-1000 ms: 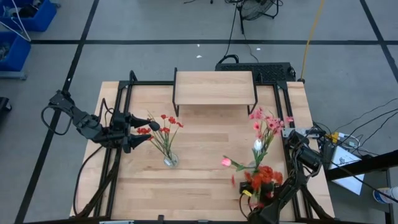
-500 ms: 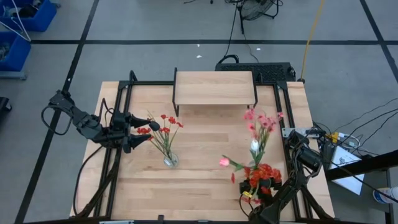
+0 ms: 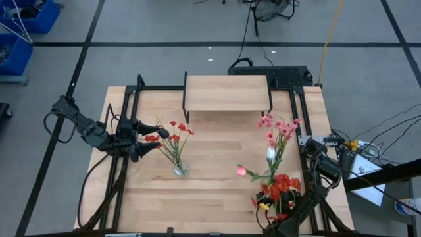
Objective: Pick and place flowers into a vace then onto a shelf
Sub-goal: Put the right transparent vase with flowers on the shelf
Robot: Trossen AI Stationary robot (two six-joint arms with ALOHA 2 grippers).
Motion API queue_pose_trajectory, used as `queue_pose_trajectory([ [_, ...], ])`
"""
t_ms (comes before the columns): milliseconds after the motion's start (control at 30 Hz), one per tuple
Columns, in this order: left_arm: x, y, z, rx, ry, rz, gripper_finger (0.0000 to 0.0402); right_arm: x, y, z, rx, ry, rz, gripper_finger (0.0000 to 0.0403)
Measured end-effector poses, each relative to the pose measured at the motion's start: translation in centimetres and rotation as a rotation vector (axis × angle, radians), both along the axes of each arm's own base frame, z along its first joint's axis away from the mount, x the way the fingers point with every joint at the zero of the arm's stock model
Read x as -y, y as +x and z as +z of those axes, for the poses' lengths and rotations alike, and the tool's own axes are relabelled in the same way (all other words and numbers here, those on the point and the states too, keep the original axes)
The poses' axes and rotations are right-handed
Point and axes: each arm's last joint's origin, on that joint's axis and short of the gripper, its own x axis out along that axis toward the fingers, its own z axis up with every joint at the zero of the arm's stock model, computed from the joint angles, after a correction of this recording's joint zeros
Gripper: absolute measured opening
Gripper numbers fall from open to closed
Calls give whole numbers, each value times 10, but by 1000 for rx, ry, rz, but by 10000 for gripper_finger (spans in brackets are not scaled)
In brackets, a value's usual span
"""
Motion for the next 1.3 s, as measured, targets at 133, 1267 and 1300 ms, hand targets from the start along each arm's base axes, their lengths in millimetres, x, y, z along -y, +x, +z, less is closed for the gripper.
queue_pose_trajectory([
  [133,0,0,0,0,0,0,399,1,-1,-1,13,-8,-4,399],
  [1267,-1,0,-1,-12,33,31,399,48,-17,-37,91,-246,-22,400],
  [1300,-1,0,-1,-12,36,40,399,49,-18,-38,90,-255,-19,400],
])
